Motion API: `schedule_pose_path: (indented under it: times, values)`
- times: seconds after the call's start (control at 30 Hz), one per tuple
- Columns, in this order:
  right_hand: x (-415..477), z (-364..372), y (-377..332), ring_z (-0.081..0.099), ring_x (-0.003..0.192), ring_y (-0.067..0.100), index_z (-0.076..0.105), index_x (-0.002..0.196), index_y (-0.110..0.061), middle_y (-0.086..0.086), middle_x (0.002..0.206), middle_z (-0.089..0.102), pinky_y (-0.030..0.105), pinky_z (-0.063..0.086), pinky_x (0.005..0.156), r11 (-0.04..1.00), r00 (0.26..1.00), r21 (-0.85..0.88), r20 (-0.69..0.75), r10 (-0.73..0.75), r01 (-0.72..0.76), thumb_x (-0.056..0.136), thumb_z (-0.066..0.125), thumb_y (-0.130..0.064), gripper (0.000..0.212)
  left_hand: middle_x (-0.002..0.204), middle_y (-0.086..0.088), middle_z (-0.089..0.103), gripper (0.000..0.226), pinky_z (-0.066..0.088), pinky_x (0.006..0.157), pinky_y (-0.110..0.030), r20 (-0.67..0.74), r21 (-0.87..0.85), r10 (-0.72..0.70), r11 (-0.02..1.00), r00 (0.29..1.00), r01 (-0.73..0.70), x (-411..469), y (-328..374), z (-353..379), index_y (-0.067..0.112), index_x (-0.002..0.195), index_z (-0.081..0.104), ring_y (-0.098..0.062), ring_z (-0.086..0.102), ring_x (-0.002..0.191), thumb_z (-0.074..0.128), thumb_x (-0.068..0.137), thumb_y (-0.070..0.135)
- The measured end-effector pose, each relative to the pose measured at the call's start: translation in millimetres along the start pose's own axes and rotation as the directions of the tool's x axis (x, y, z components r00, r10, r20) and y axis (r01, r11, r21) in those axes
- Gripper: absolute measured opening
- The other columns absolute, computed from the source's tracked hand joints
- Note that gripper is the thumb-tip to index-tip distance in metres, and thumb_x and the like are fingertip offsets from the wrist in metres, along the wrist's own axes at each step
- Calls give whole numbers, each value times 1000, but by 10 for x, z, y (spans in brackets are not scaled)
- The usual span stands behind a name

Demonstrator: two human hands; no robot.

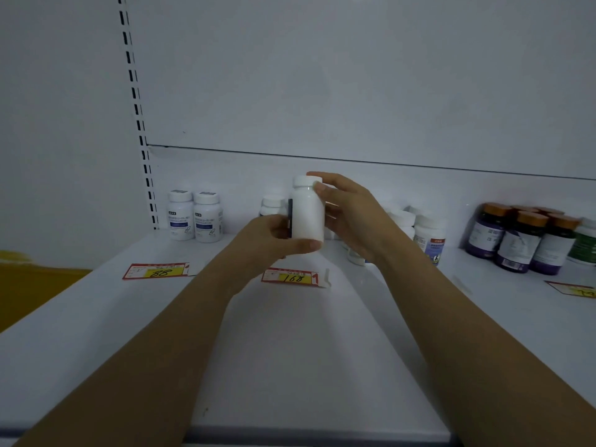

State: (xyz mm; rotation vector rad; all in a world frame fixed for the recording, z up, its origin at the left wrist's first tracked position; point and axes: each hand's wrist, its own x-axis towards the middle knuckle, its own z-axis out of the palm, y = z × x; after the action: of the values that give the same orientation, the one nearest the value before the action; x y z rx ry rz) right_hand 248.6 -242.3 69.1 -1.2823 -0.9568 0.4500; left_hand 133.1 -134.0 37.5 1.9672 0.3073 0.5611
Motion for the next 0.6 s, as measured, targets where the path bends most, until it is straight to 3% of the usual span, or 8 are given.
schedule_pose_path:
  times: [0.13,0.37,0.43,0.53,0.6]
  values:
    - [3,92,17,64,99,14,58,114,-30,-5,110,64,23,56,78,980,998,-194,-31,-51,44,89,59,-40,28,84,18,54,54,39,56,-9,-123,129,39,991,992,-23,-3,29,41,25,104,45,3,54,73,82,67,34]
    - [38,-9,20,64,103,17,58,119,-22,0,115,65,25,56,81,999,1000,-49,-28,5,-6,97,50,-24,24,90,15,62,36,42,63,-13,7,38,7,999,1000,-7,-11,42,-3,29,107,53,-3,59,79,73,78,32]
    - [41,5,23,62,105,14,56,122,-24,-3,116,64,24,55,82,998,1000,-67,17,18,-17,98,48,-28,26,88,17,60,38,40,59,-9,-52,57,27,998,998,-24,-11,41,-9,28,106,52,0,57,76,75,76,31]
    - [22,45,31,63,96,7,53,118,-34,-14,106,63,15,54,69,984,1000,-177,22,-4,8,94,52,-38,25,93,11,58,53,40,57,-8,-164,143,63,989,984,-40,-2,31,-2,23,107,47,0,55,76,82,68,32]
    - [36,33,49,64,97,11,54,122,-30,-8,107,64,18,56,73,982,1000,-186,-23,-19,14,93,55,-35,30,96,9,59,55,40,58,-8,-162,147,56,989,985,-32,2,27,-3,22,107,46,-1,55,76,82,67,32]
